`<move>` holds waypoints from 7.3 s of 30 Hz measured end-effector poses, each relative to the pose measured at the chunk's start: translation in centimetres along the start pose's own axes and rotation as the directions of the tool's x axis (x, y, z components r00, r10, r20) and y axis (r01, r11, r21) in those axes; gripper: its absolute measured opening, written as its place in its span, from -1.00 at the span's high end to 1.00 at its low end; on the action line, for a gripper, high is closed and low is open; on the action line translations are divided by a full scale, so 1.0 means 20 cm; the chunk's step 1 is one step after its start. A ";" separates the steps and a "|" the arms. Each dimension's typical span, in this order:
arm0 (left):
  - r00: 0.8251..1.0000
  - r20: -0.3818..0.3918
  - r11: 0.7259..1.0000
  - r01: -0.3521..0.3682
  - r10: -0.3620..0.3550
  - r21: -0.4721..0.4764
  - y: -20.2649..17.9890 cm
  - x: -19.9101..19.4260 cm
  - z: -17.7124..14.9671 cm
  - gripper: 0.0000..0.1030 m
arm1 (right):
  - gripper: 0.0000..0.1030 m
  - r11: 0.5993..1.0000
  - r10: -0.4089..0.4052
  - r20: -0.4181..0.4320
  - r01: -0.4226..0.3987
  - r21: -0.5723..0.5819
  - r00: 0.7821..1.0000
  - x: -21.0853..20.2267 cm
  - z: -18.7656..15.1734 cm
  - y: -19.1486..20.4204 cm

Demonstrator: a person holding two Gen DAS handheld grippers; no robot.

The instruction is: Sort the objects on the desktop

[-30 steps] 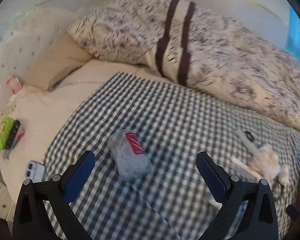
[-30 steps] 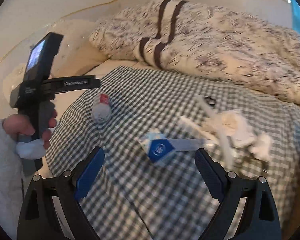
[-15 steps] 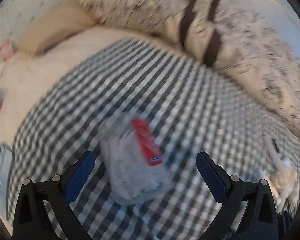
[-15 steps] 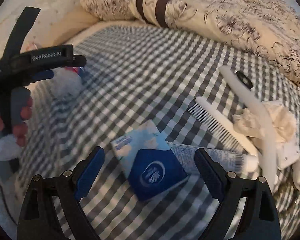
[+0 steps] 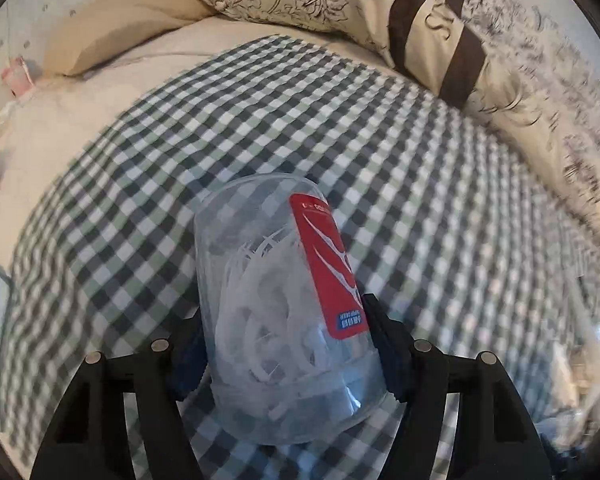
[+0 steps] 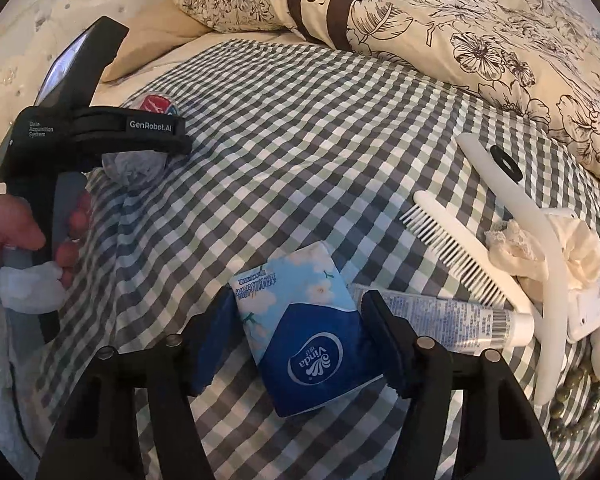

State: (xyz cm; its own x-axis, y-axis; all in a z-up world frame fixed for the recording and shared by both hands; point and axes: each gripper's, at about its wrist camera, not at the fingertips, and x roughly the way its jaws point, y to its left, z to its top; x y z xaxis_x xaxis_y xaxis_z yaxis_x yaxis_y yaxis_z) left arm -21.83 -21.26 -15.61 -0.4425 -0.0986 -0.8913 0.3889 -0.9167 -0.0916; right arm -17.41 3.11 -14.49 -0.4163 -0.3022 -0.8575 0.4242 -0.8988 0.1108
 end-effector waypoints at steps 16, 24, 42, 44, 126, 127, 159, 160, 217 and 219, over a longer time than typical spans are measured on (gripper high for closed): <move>0.966 0.213 0.974 0.103 -0.146 0.200 -0.20 -0.60 -0.17 -0.26 | -0.21 0.998 0.042 0.176 -0.050 0.041 0.983 -0.59 -0.07 -0.06; 0.934 0.189 0.901 0.218 -0.304 0.374 -0.59 -0.95 -0.48 -0.26 | -0.21 0.977 -0.035 0.215 -0.012 0.212 0.976 -1.00 -0.27 -0.40; 0.730 -0.118 0.396 0.490 -0.673 0.777 -1.89 -1.78 -1.16 -0.26 | -0.22 0.712 -0.504 0.203 0.271 0.648 0.839 -2.07 -0.98 -1.34; 0.735 -0.156 0.362 0.493 -0.660 0.791 -2.02 -1.76 -1.22 -0.26 | -0.22 0.700 -0.498 0.183 0.267 0.662 0.848 -2.04 -1.02 -1.39; 0.933 0.015 0.695 0.257 -0.359 0.672 -1.12 -0.25 -0.77 0.39 | -0.03 0.642 -0.339 -0.187 0.372 0.671 0.922 -0.34 -0.26 -1.20; 0.932 0.020 0.691 0.254 -0.363 0.677 -1.12 -0.26 -0.78 0.47 | -0.03 0.647 -0.332 -0.189 0.368 0.667 0.924 -0.34 -0.27 -1.19; 0.904 0.002 0.779 0.368 -0.429 0.508 -0.87 -0.50 -0.79 0.90 | -0.03 0.737 -0.238 -0.014 0.190 0.649 0.971 -0.94 -0.36 -0.91; 0.902 -0.004 0.780 0.376 -0.432 0.500 -0.86 -0.50 -0.79 0.90 | -0.03 0.739 -0.234 -0.003 0.180 0.650 0.972 -0.97 -0.37 -0.91; 0.834 -0.040 0.584 0.418 -0.550 0.696 -1.39 -1.23 -1.07 0.46 | -0.03 0.659 -0.386 0.261 0.067 0.749 0.885 -1.89 -0.79 -1.14; 0.799 -0.054 0.520 0.440 -0.599 0.732 -1.51 -1.38 -1.10 0.46 | -0.03 0.627 -0.428 0.251 0.085 0.774 0.869 -1.96 -0.86 -1.21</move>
State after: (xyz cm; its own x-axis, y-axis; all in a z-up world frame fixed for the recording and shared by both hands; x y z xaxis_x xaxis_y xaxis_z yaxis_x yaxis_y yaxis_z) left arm -3.58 17.71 1.99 -0.5425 0.4915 -0.6813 -0.5843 -0.8034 -0.1144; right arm 2.50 42.13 7.89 -0.7445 0.0423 -0.6663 -0.3923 -0.8352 0.3853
